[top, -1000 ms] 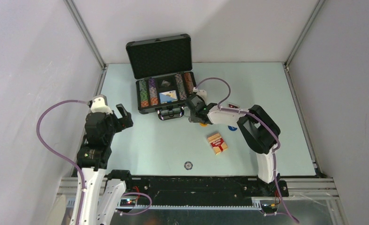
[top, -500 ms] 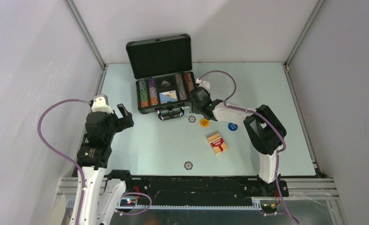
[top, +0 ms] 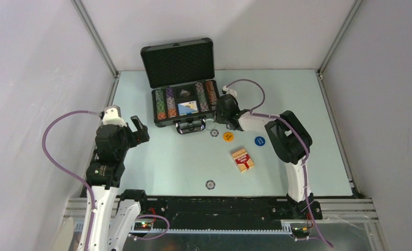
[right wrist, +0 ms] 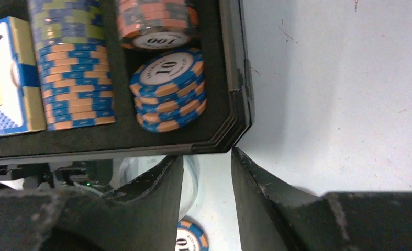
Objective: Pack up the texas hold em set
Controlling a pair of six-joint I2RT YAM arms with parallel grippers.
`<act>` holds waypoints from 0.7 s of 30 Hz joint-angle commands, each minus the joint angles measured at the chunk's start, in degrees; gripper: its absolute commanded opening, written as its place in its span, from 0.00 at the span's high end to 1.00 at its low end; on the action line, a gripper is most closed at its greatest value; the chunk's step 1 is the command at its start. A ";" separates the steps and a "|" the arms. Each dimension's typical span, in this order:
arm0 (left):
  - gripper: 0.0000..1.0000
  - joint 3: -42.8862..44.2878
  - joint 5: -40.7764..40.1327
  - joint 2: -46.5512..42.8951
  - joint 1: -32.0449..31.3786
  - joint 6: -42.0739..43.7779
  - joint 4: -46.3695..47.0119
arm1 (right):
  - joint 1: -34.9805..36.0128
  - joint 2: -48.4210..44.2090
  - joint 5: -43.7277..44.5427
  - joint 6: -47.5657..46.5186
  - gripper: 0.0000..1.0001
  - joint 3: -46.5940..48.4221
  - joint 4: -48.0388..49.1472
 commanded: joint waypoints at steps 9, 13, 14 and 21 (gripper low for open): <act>0.02 0.64 1.19 0.40 -0.32 1.66 0.84 | -2.80 4.17 -13.54 3.41 0.57 2.29 8.50; 0.02 0.61 1.32 0.49 -0.25 1.66 0.89 | -2.98 5.57 -17.46 4.34 0.57 3.42 7.96; 0.02 0.63 1.36 0.54 -0.26 1.66 0.86 | -2.98 5.78 -18.12 4.73 0.57 3.66 8.08; 0.02 0.69 1.60 0.71 -0.26 1.75 0.82 | -2.78 6.68 -23.73 4.41 0.59 3.80 7.58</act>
